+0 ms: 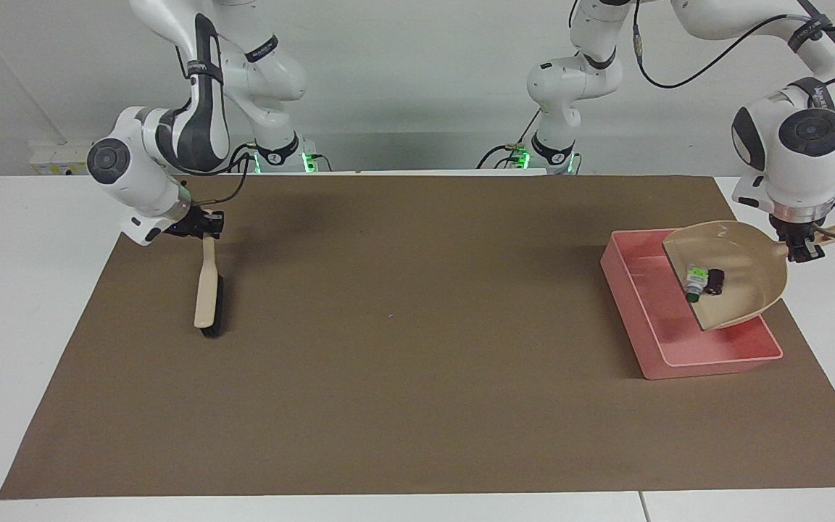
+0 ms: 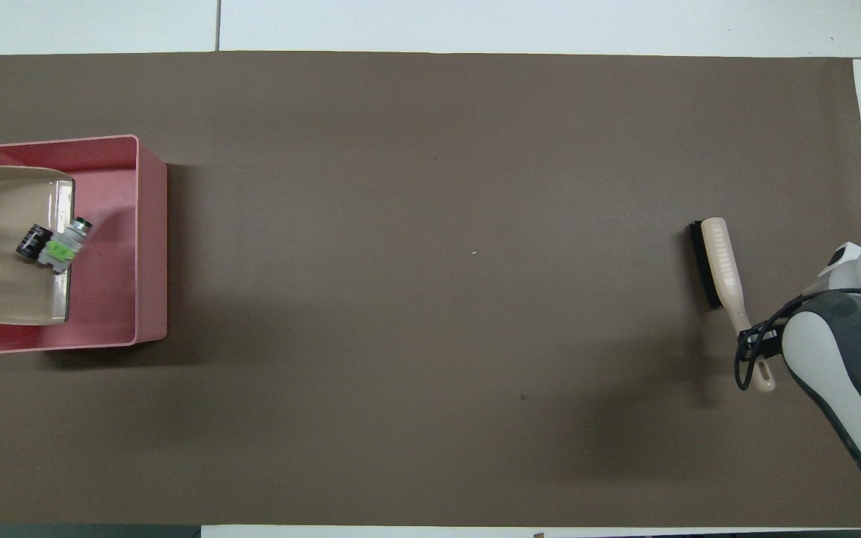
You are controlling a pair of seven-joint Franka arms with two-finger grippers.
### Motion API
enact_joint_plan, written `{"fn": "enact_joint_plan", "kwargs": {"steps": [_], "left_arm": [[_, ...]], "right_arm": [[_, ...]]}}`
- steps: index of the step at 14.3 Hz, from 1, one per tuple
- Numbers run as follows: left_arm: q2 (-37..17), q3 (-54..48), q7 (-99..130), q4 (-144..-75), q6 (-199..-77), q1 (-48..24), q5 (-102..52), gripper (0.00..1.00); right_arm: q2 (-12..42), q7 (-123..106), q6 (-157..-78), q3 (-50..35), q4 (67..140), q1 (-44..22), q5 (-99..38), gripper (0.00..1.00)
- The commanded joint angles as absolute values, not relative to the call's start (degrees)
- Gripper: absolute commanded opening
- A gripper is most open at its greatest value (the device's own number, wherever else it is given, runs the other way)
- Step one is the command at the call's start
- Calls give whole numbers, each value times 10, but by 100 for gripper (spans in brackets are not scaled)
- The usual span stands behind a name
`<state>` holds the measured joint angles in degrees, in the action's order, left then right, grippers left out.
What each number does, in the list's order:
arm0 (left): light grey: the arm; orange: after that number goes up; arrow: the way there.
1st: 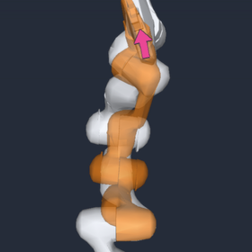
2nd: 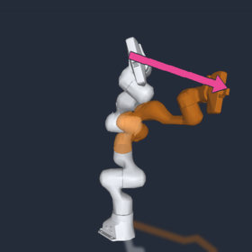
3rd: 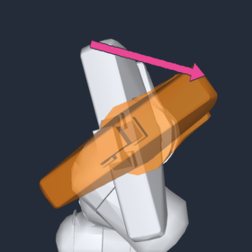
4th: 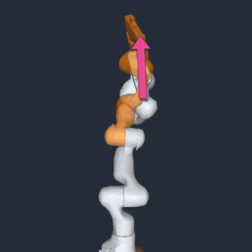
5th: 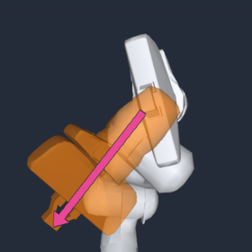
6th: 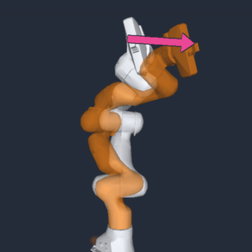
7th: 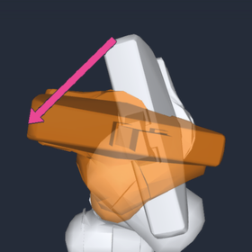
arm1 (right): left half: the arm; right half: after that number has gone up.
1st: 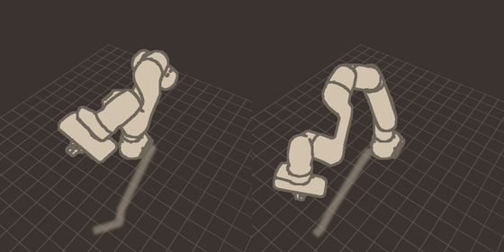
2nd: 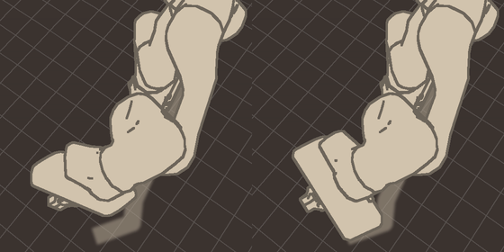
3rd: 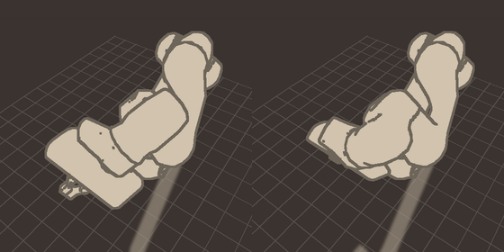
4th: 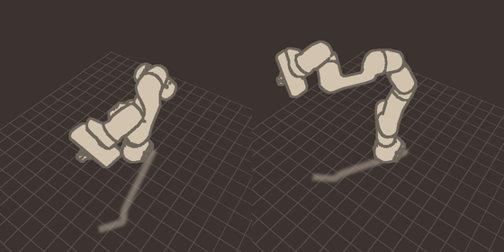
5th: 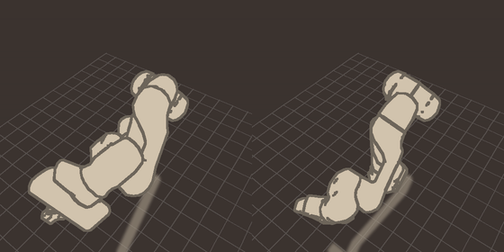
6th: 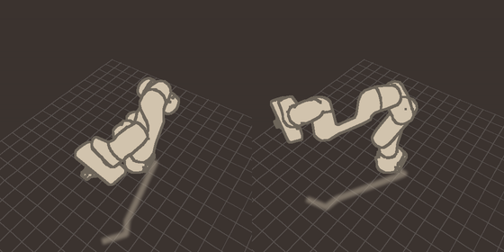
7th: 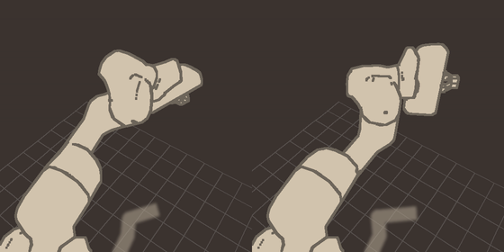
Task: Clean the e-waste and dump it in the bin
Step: 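Tip the dustpan over the pink bin with the left gripper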
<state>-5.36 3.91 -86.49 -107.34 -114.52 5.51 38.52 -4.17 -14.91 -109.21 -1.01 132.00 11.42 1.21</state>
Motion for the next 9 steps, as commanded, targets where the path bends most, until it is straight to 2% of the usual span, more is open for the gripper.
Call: {"fn": "enact_joint_plan", "kwargs": {"steps": [1, 2, 3, 4, 7, 8, 9], "left_arm": [[-33, 44, -839, -1091, -1109, 33, 430, 0], [-33, 44, -834, -1087, -1097, 25, 452, 0], [-33, 43, -829, -1083, -1078, 16, 469, 0], [-33, 43, -823, -1070, -1052, 5, 475, 0], [-13, 36, -824, -1028, -987, -10, 472, 0], [-2, 34, -824, -1029, -982, -22, 467, 0], [10, 34, -824, -1035, -977, -37, 461, 0]], "right_arm": [[-59, -142, -1103, -12, 1335, 116, 11, 58], [-59, -142, -1103, -13, 1335, 116, 11, 68], [-59, -143, -1103, -14, 1334, 115, 11, 83], [-58, -143, -1100, -15, 1332, 115, 11, 91], [-48, -143, -1072, -16, 1299, 115, 12, 93], [-41, -143, -1057, -16, 1277, 115, 12, 98], [-33, -143, -1043, -16, 1254, 114, 12, 99]]}}
